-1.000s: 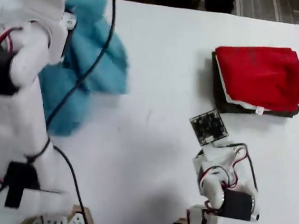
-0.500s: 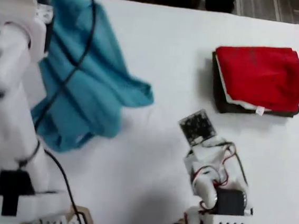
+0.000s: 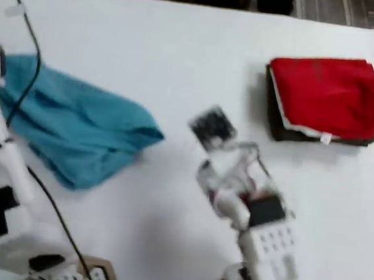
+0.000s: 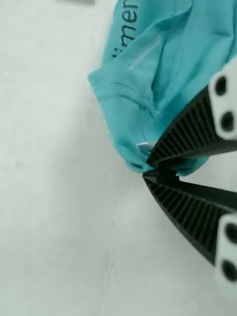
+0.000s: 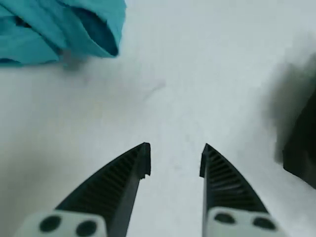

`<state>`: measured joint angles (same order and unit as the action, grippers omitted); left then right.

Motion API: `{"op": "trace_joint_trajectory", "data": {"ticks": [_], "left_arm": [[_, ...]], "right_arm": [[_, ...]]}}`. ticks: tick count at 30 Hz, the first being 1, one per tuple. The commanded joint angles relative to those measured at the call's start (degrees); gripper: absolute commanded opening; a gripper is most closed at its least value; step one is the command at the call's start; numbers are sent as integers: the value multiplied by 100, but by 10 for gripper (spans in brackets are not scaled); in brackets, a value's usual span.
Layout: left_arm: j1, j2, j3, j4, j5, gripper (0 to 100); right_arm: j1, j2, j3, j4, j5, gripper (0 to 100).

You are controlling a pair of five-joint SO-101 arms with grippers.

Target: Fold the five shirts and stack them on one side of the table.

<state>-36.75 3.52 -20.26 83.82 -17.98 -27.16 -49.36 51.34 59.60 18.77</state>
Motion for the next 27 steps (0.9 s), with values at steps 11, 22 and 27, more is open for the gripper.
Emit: {"op": "trace_joint_trajectory", "data": {"ticks": [11,22,27], "left_arm": [[-1160,343,470,-993,-1222,203],[-1530,387,532,-1275,-1222,200],[-1530,387,532,-1275,-1222,199]], "right_arm": [[-1692,4866,-4352,233,-703,170],[-2035,7996,-7165,286,-1029,170],[-1886,9244,-8677,769,-993,129]]}}
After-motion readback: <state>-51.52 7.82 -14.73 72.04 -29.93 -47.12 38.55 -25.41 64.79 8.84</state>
